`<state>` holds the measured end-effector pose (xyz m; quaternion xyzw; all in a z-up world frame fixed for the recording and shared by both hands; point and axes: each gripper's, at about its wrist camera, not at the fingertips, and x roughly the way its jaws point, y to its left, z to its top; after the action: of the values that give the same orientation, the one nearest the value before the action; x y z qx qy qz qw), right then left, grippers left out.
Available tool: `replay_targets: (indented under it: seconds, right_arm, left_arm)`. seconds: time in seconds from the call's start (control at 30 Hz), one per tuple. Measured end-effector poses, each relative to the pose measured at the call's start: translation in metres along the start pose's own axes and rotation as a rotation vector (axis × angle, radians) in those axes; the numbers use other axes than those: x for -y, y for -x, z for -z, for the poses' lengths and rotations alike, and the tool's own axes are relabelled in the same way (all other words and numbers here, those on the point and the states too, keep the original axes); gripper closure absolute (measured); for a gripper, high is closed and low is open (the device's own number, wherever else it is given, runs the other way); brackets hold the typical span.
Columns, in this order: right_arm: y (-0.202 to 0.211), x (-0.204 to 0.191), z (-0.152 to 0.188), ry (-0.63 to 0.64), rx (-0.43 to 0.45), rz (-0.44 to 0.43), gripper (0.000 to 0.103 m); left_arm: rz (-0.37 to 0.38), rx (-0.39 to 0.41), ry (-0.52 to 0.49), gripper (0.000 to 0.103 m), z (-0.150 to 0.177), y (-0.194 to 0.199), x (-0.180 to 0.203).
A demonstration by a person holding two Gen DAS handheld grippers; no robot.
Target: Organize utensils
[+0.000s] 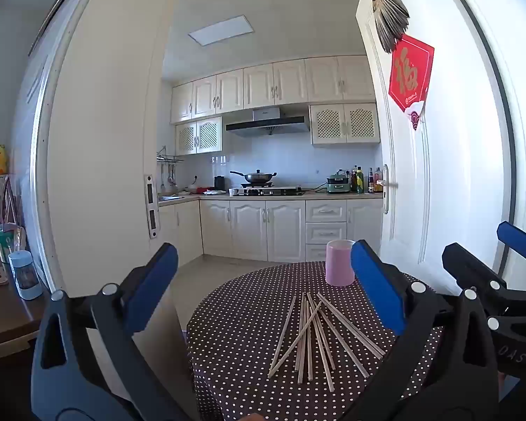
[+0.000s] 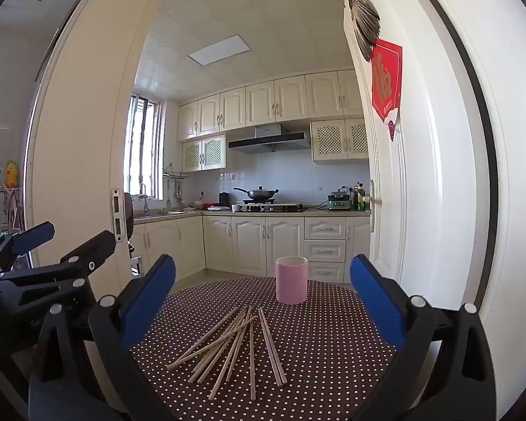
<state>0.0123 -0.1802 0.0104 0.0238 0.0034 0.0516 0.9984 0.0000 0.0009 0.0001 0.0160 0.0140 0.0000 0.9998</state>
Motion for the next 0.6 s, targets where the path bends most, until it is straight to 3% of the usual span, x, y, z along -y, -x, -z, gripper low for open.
replay_targets:
  seconds: [0.6]
  right_arm:
    - [-0.0001, -0.0012, 0.0016, 0.007, -0.001, -0.001, 0.007]
  left_arm:
    - [-0.001, 0.000, -0.010, 0.006, 0.0007, 0.0001, -0.0008]
